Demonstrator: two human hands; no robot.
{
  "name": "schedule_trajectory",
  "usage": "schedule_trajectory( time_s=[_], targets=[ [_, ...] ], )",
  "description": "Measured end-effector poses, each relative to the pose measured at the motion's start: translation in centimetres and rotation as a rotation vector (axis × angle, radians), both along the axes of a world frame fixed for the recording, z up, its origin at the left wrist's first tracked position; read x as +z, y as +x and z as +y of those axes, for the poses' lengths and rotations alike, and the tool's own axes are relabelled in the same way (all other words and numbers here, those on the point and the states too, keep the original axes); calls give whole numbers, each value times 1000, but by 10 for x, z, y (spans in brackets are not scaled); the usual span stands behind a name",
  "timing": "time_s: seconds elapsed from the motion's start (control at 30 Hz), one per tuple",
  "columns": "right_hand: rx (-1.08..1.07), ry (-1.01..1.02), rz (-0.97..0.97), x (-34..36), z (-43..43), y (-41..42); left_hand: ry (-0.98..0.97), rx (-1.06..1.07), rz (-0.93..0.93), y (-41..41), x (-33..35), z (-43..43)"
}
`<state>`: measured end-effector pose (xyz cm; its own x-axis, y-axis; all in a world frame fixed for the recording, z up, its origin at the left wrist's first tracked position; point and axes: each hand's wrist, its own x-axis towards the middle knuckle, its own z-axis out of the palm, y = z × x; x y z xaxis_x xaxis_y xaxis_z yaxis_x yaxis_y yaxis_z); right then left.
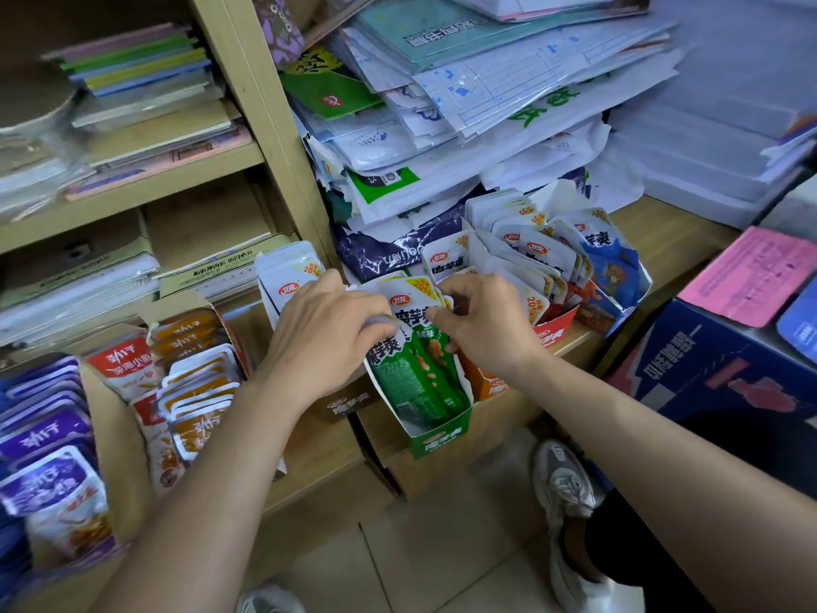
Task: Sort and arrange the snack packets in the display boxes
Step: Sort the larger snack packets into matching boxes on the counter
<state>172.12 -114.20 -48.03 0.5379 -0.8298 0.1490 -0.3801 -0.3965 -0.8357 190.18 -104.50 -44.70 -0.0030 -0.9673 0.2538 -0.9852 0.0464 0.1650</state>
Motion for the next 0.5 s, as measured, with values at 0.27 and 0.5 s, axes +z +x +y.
schedule_trajectory(
  time_s=[0.27,0.5],
  targets=[
    [120,87,-158,-1,-11,-3,18,-173,443,12,18,16],
    [246,67,-224,8,-4,10,150,-217,644,13,11,49]
  ],
)
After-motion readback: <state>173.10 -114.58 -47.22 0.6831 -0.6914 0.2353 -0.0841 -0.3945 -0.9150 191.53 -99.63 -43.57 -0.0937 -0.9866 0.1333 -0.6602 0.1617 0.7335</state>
